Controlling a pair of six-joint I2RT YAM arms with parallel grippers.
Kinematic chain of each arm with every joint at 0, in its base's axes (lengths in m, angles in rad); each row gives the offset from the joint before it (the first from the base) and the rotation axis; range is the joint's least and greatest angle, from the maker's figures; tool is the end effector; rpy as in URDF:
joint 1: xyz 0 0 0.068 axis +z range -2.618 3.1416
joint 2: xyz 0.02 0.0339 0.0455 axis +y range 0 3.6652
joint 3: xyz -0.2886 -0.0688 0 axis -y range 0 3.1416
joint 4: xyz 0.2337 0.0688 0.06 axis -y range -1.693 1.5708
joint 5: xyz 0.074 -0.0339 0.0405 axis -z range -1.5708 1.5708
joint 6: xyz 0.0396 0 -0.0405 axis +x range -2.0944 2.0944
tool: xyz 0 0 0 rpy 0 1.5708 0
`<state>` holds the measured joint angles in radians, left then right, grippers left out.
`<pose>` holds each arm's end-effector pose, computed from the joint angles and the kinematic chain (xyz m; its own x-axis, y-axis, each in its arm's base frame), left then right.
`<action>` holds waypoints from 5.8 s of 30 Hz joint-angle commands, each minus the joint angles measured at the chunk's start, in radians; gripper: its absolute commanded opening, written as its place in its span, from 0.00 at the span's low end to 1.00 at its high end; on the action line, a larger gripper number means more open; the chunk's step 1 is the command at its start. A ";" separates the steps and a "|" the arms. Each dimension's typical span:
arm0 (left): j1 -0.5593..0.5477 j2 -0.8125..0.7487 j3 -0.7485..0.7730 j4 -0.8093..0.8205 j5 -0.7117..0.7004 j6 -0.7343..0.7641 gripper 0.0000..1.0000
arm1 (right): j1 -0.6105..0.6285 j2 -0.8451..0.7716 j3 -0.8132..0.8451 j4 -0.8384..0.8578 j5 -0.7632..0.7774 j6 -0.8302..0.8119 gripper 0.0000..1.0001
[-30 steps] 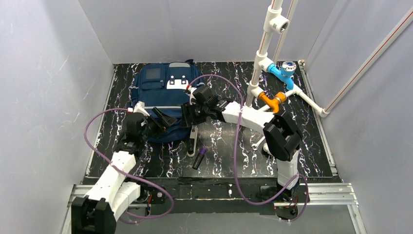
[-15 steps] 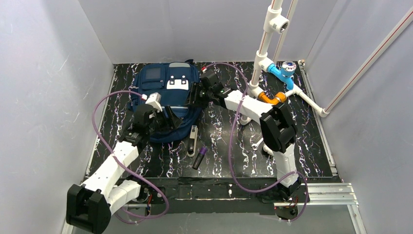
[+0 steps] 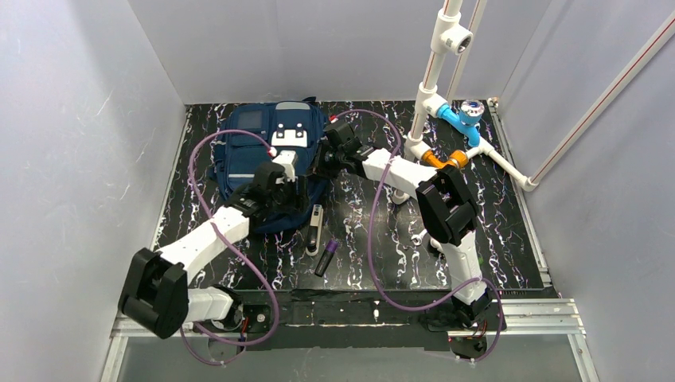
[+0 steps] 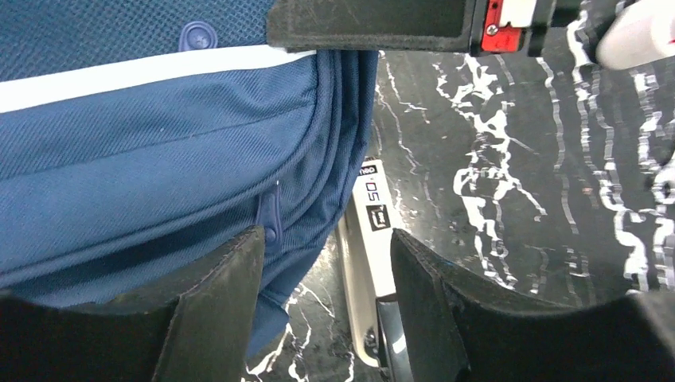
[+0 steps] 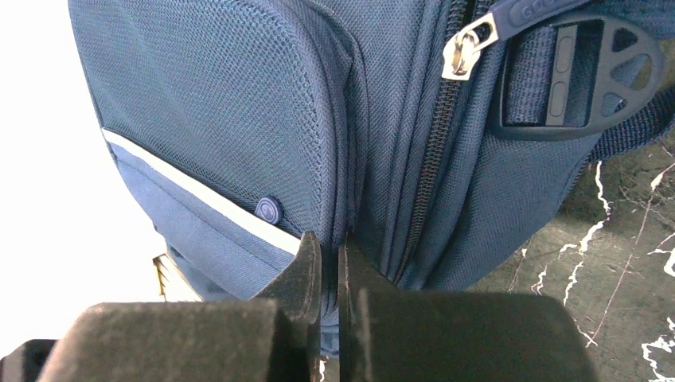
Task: Pack the student bag
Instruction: Unzip the student bag at the center of the board.
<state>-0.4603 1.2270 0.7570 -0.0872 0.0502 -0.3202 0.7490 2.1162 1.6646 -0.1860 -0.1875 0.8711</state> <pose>0.2272 -0.1149 0.2728 -0.6013 -0.0527 -0.7972 0.3082 0.9053 -0.2923 0.3589 0.3437 0.2450 -0.8765 0.2114 -0.4326 -0.1679 0.7078 0.6862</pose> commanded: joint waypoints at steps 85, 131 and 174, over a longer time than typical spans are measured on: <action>0.714 0.254 0.440 -0.353 -0.159 -0.103 0.20 | -0.117 0.074 0.332 -0.212 -0.090 -0.489 0.01; 0.058 0.156 0.217 -0.017 -0.140 0.955 0.67 | 0.276 -0.654 -0.644 -0.045 0.265 -0.429 0.89; 0.042 0.265 0.209 0.008 -0.277 1.100 0.79 | 0.276 -0.625 -0.624 -0.020 0.196 -0.408 0.88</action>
<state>-0.4164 1.5009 0.9691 -0.1200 -0.1841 0.7738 1.0222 1.4960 1.0100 -0.2375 0.0227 0.4507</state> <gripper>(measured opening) 0.797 0.885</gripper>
